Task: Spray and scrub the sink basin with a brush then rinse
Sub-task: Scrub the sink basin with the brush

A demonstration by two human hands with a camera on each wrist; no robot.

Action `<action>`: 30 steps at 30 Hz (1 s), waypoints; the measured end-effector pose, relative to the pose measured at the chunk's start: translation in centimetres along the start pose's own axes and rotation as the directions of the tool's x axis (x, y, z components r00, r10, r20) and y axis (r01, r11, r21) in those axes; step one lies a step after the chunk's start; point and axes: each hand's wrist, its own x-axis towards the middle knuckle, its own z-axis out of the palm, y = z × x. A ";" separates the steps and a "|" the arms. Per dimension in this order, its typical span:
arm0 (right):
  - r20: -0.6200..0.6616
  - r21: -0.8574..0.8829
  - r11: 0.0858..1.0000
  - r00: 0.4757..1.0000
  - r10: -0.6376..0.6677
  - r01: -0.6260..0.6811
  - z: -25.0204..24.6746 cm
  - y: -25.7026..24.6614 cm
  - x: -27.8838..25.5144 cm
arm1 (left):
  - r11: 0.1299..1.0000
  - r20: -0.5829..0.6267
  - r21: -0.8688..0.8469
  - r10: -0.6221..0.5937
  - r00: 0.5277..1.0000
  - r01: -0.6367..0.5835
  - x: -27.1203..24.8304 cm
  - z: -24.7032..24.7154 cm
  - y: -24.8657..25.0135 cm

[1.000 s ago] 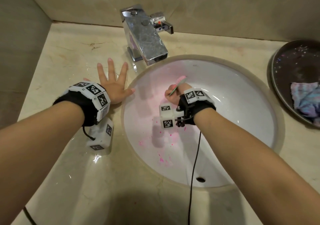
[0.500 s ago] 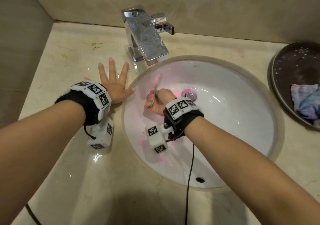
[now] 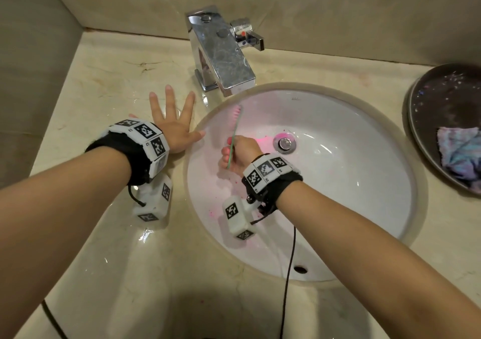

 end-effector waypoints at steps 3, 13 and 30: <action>-0.127 0.188 0.980 0.991 -0.039 0.062 -0.8 -1.7 1.0 | 1.000 0.008 0.006 -0.005 1.000 0.005 -0.1 -0.1 0.1; -0.115 0.143 0.990 0.993 -0.001 0.017 -0.3 -1.0 0.8 | 1.000 0.011 -0.001 -0.004 1.000 0.004 -0.2 -0.2 0.2; -0.109 -0.246 0.968 0.991 -0.075 0.046 -3.7 0.3 3.1 | 1.000 0.028 -0.001 -0.002 1.000 0.002 0.0 -0.1 0.0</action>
